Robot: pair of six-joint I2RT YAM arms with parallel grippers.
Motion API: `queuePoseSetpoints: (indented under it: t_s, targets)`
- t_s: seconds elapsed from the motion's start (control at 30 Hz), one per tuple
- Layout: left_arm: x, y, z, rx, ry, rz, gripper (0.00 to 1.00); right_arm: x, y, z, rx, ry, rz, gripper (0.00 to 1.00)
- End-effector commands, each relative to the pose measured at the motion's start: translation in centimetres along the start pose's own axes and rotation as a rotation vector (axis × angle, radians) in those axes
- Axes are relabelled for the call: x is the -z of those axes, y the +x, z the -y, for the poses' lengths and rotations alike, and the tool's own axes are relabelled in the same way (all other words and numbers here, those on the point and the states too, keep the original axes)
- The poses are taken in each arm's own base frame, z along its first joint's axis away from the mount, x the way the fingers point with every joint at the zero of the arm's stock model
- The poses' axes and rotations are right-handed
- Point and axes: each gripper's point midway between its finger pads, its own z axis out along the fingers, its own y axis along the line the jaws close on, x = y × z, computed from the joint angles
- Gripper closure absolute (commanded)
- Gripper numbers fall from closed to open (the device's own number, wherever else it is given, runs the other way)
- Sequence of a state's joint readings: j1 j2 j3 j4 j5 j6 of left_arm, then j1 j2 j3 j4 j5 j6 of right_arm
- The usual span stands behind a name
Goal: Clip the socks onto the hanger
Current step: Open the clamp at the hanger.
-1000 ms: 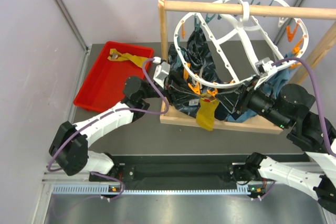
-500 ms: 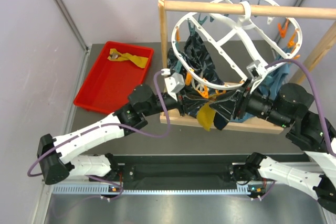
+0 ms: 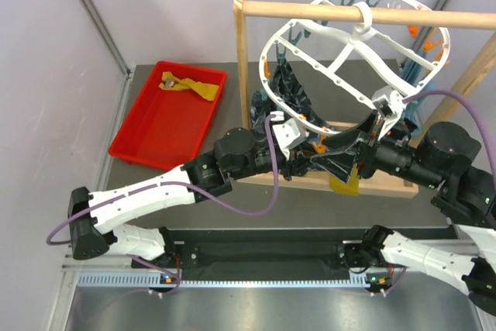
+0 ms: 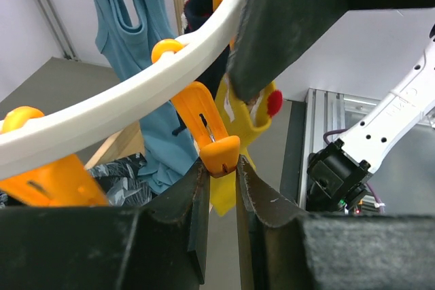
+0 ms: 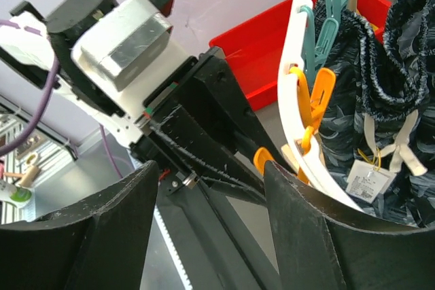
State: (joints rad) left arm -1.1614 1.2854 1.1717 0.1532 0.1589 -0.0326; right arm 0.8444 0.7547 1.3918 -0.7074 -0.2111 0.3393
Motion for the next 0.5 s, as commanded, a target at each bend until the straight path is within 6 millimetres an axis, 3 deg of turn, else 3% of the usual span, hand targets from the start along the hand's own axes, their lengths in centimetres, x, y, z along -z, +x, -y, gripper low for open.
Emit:
queuePoseSetpoints:
  t_s: [0.0, 0.47]
  targets:
    - [-0.1, -2.0, 0.6, -0.028, 0.006, 0.031, 1.00, -0.2, -0.2, -0.2, 0.036, -0.011, -0.012, 0.37]
    - [0.0, -2.4, 1.1, -0.028, 0.015, 0.028, 1.00, 0.0, 0.8, 2.6, 0.039, 0.135, -0.036, 0.38]
